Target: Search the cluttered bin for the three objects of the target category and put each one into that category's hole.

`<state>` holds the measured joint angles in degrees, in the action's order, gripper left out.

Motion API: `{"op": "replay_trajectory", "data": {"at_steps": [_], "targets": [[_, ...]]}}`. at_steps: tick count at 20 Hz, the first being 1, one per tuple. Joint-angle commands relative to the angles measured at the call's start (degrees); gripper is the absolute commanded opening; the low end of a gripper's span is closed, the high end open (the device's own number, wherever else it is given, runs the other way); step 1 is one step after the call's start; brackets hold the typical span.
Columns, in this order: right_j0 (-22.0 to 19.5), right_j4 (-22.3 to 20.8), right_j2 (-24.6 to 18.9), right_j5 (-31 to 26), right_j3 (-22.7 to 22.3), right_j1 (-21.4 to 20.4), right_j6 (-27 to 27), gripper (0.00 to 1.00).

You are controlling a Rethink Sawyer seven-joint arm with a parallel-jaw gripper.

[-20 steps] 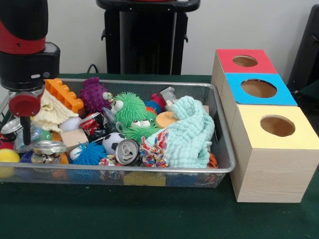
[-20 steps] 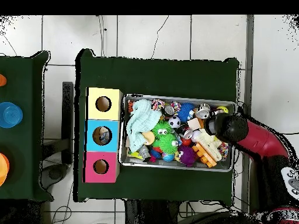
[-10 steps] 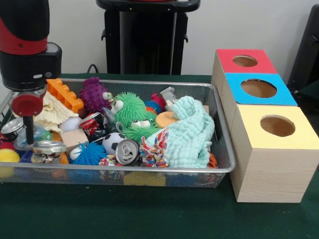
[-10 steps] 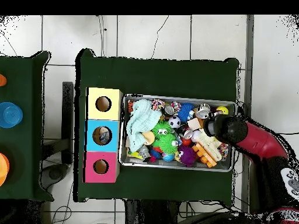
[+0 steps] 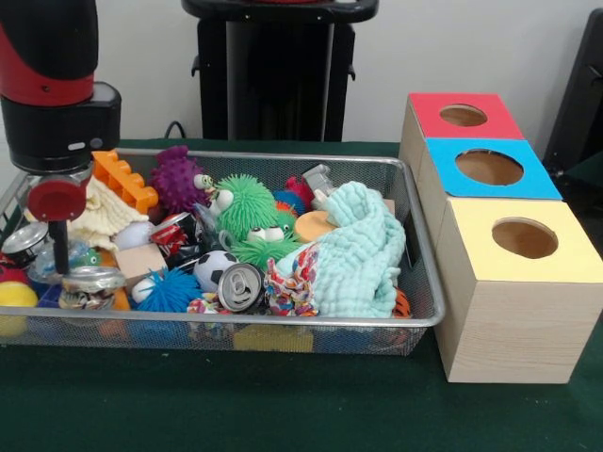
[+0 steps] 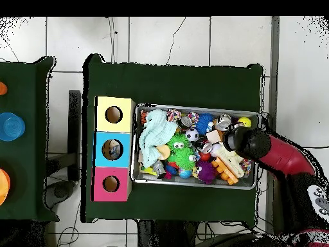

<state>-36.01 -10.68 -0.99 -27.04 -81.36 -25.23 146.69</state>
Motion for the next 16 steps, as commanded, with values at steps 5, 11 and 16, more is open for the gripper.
{"op": "replay_trajectory", "data": {"at_steps": [5, 11, 16], "targets": [[3.78, -2.54, -0.12, 9.25, 1.24, 8.94, 2.49, 1.0], [3.61, -1.77, 0.55, 5.99, 4.42, 11.06, -0.61, 1.0], [3.85, -1.96, 1.03, 7.21, 4.52, 11.12, -0.53, 1.0]]}}
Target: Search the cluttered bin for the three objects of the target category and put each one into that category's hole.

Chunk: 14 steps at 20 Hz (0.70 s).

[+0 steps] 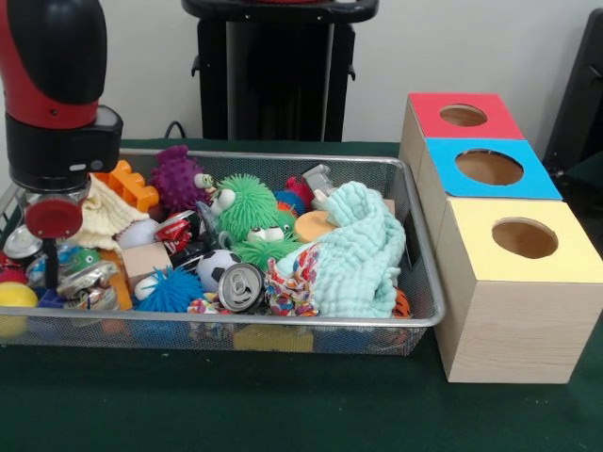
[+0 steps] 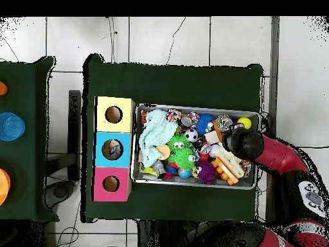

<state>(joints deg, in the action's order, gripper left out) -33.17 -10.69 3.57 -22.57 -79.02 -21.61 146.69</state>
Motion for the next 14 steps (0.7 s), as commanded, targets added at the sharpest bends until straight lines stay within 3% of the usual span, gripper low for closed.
{"op": "replay_trajectory", "data": {"at_steps": [1, 14], "targets": [[1.25, -1.87, -3.26, 2.8, 2.24, 7.58, -0.25, 1.0], [2.16, -0.72, -2.82, 1.43, 2.6, 7.33, 0.11, 1.0]]}}
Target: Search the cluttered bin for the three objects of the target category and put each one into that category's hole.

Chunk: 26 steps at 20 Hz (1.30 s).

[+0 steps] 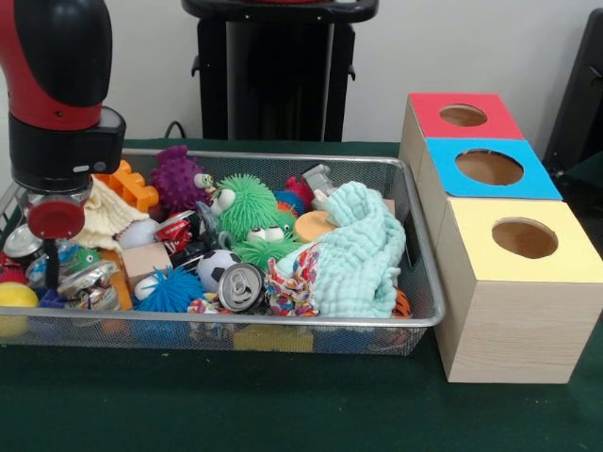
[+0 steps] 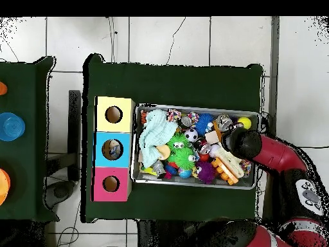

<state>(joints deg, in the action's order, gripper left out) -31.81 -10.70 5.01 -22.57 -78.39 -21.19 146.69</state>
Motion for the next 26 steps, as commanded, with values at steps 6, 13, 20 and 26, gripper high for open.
{"op": "replay_trajectory", "data": {"at_steps": [6, 13, 20, 26], "targets": [[-0.57, 1.28, -5.85, 0.27, 0.89, 6.8, 0.82, 0.0], [1.25, 1.09, -3.49, -1.23, 1.78, 6.38, 1.75, 0.0], [0.99, 1.43, -4.12, -1.91, 1.7, 5.75, 1.11, 0.0], [1.28, 2.61, -4.76, -6.33, 0.53, 1.68, 0.27, 0.0]]}}
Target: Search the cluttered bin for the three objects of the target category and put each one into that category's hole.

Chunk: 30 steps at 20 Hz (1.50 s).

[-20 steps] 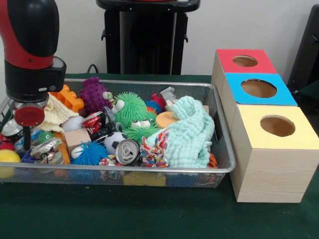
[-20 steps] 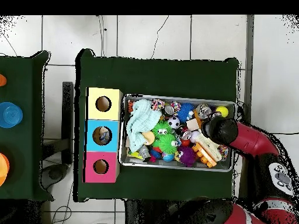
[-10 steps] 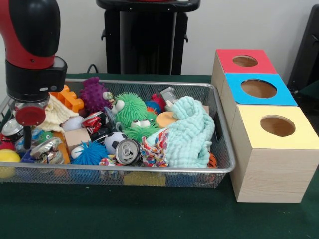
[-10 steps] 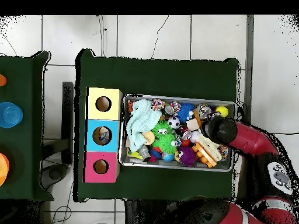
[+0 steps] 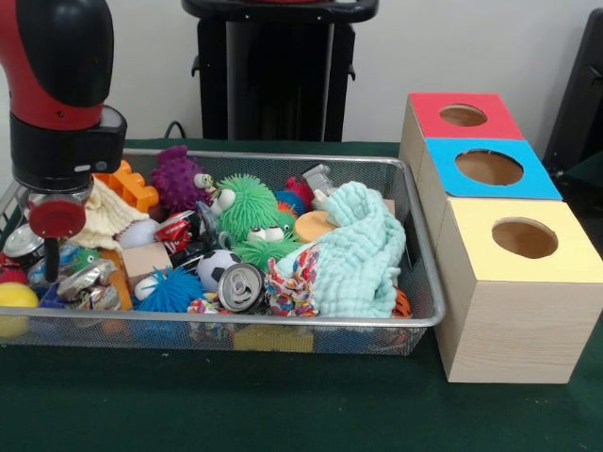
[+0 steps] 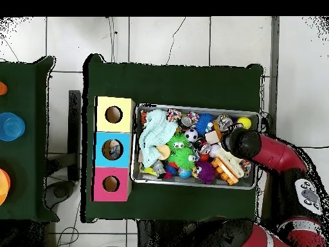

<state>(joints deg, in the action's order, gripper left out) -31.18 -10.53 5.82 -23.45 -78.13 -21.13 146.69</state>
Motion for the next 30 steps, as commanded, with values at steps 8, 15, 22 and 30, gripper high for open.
{"op": "replay_trajectory", "data": {"at_steps": [8, 15, 22, 30], "targets": [[2.45, 3.4, -4.46, -12.09, 0.86, -2.29, 0.11, 0.0], [3.79, 3.81, -3.78, -12.1, -0.45, -3.64, 2.03, 0.0], [4.42, 4.22, -3.49, -12.23, -1.5, -4.63, 2.85, 0.0], [6.6, 5.45, -2.31, -13.76, -2.33, -6.16, 4.49, 0.0]]}}
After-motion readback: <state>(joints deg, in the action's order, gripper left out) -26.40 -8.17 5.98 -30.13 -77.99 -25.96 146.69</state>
